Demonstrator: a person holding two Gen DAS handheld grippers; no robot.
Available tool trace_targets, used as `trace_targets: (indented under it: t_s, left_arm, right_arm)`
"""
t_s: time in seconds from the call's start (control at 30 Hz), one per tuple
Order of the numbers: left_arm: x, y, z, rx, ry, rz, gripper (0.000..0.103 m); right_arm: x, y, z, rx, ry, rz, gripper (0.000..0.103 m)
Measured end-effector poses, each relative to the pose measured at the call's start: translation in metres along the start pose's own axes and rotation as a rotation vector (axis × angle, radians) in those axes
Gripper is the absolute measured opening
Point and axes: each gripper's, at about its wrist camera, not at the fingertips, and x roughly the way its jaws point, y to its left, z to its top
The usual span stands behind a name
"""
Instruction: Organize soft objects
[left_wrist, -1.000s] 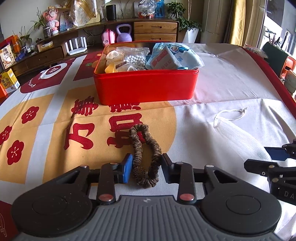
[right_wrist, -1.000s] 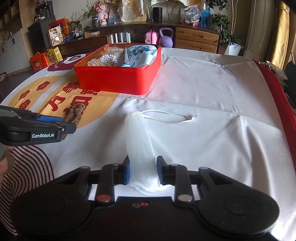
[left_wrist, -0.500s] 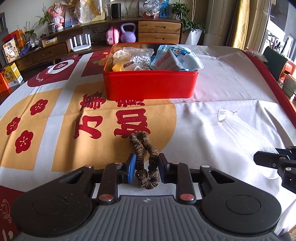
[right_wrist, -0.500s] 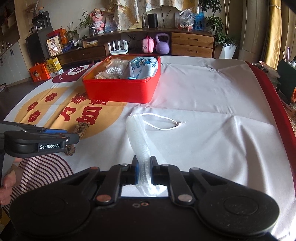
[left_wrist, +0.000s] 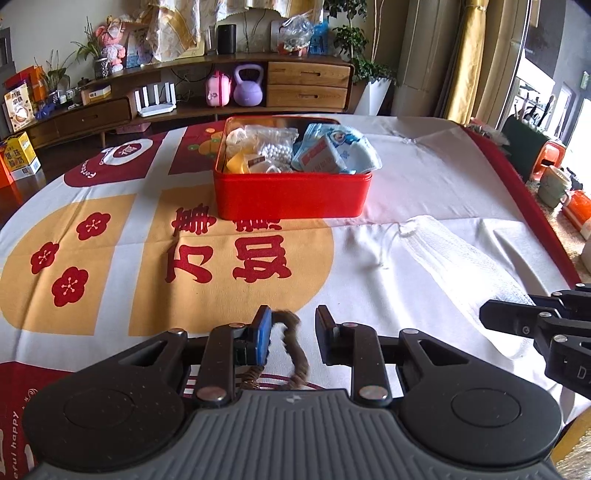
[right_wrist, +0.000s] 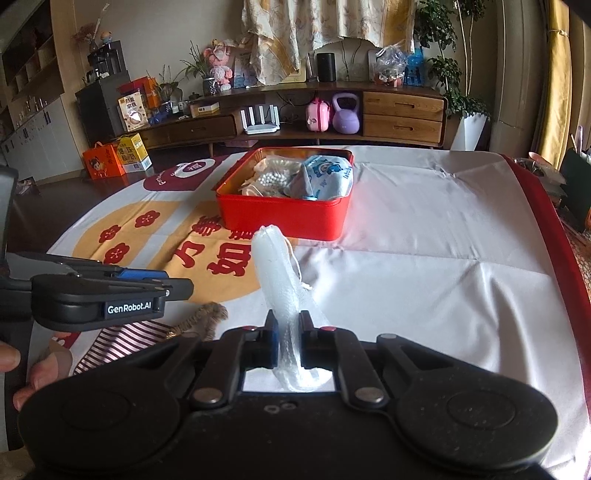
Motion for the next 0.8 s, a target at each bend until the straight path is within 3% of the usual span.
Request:
trace_targets:
  t_s: [0.27,0.53,0.6,0.67,0.8]
  left_arm:
    - [-0.023,-0.002,0.011,0.033,-0.044,-0.03,0.026]
    - [0.011,0.006,-0.004,0.002,0.083,-0.068,0.027]
    - [0.02,0.005,-0.008,0.006,0.105,-0.063,0.036]
    - [0.026,0.005,-0.012,0.003,0.113,-0.063,0.068]
    - [0.034,0.004,-0.018,0.011,0.124,-0.051,0.071]
  right_arm:
    - [-0.019,0.009,0.013,0.002,-0.047,0.022,0.009]
    - [-0.011,0.006,0.004,0.016,-0.017,0.024,0.009]
    - [-0.007,0.005,0.002,0.021,-0.008,0.026,0.009]
    - [-0.005,0.003,-0.001,0.028,-0.001,0.028,0.009]
    - [-0.001,-0.004,-0.004,0.043,0.01,0.031,0.009]
